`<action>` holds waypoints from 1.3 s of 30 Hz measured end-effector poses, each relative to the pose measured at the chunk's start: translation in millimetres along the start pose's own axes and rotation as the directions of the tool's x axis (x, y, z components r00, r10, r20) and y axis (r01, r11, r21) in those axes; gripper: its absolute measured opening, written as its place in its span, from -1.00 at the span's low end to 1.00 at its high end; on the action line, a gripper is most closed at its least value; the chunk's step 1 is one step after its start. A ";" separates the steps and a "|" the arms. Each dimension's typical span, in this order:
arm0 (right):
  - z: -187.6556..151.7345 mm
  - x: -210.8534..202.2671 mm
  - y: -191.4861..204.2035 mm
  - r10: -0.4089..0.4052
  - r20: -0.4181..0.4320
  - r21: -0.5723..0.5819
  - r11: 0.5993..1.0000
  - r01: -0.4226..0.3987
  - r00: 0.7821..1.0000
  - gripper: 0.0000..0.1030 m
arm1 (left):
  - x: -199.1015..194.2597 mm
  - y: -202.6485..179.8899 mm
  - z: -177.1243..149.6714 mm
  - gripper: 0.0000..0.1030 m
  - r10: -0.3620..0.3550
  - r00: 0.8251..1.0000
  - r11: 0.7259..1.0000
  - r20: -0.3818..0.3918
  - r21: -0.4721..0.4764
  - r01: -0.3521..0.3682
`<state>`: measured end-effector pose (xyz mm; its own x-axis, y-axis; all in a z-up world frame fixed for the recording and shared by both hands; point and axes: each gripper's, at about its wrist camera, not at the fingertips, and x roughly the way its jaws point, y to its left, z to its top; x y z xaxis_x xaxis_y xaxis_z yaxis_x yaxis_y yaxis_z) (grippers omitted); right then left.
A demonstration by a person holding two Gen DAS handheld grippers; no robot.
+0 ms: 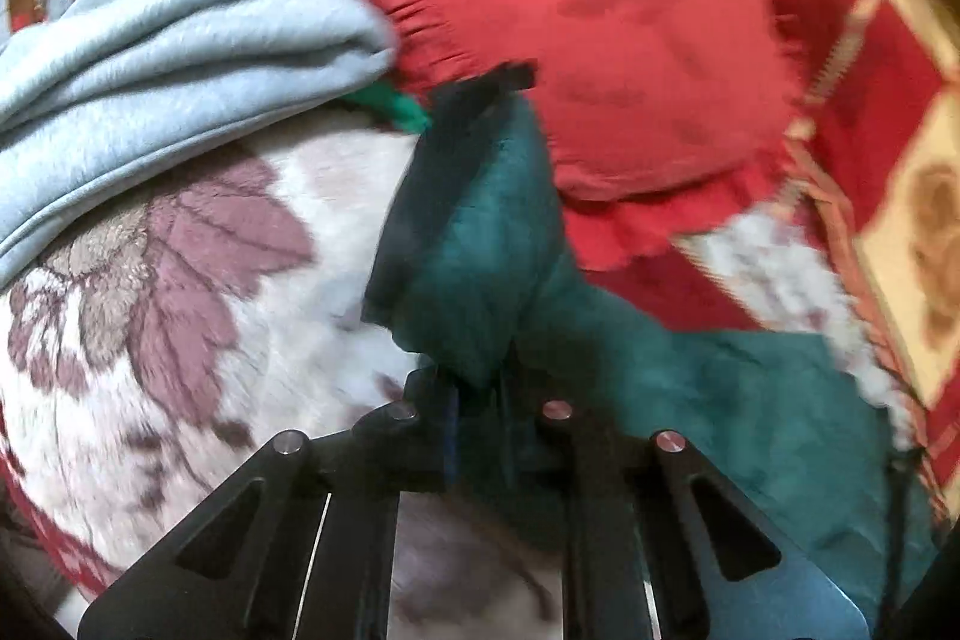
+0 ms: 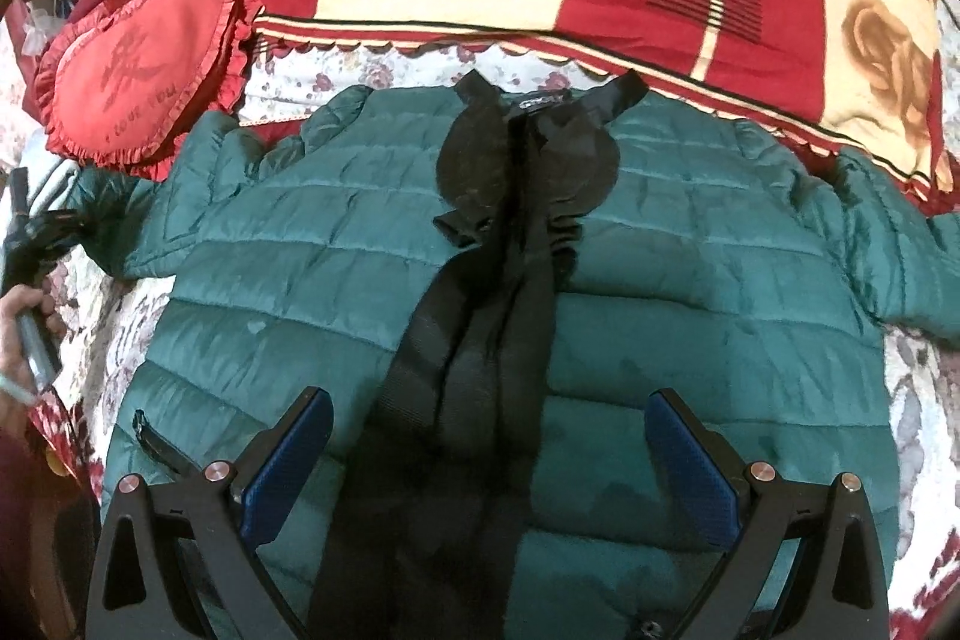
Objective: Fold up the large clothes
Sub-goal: 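Grasp the sleeve cuff with the left tool and lift it, then carry the sleeve across the jacket body and release it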
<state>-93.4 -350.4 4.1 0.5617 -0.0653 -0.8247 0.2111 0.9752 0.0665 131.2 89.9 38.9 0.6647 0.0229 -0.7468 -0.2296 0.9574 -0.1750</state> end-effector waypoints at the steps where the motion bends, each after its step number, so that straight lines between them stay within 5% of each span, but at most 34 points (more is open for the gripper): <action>1: -1.3 -3.1 -3.9 0.000 0.006 0.010 1.000 0.000 1.000 1.00 | -10.7 -9.0 -3.3 -0.83 -0.032 0.999 0.999 0.005 0.013 0.032; 10: -25.3 -27.4 -31.3 0.001 0.040 0.075 0.997 -0.004 0.999 1.00 | -78.5 -106.8 -21.8 -0.83 -0.253 0.967 0.959 -0.014 0.129 0.252; 19: -39.4 -43.1 -56.7 0.002 0.079 0.137 0.991 -0.013 0.997 1.00 | -122.8 -212.5 -61.3 -0.83 -0.373 0.923 0.886 -0.098 0.259 0.385; 28: -47.2 -47.3 -88.7 0.019 0.087 0.226 0.973 -0.038 0.996 1.00 | -142.1 -305.6 -118.4 -0.83 -0.433 0.882 0.809 -0.185 0.351 0.471; 39: -53.4 -49.0 -114.0 0.021 0.090 0.285 0.957 -0.046 0.996 1.00 | -124.2 -373.2 -185.6 -0.83 -0.444 0.838 0.750 -0.316 0.382 0.541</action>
<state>-187.7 -447.1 6.9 0.6359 -0.0633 -0.7692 0.4042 0.8763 0.2620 2.5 -323.6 77.8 0.4342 -0.4967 -0.7515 0.4588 0.8399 -0.2899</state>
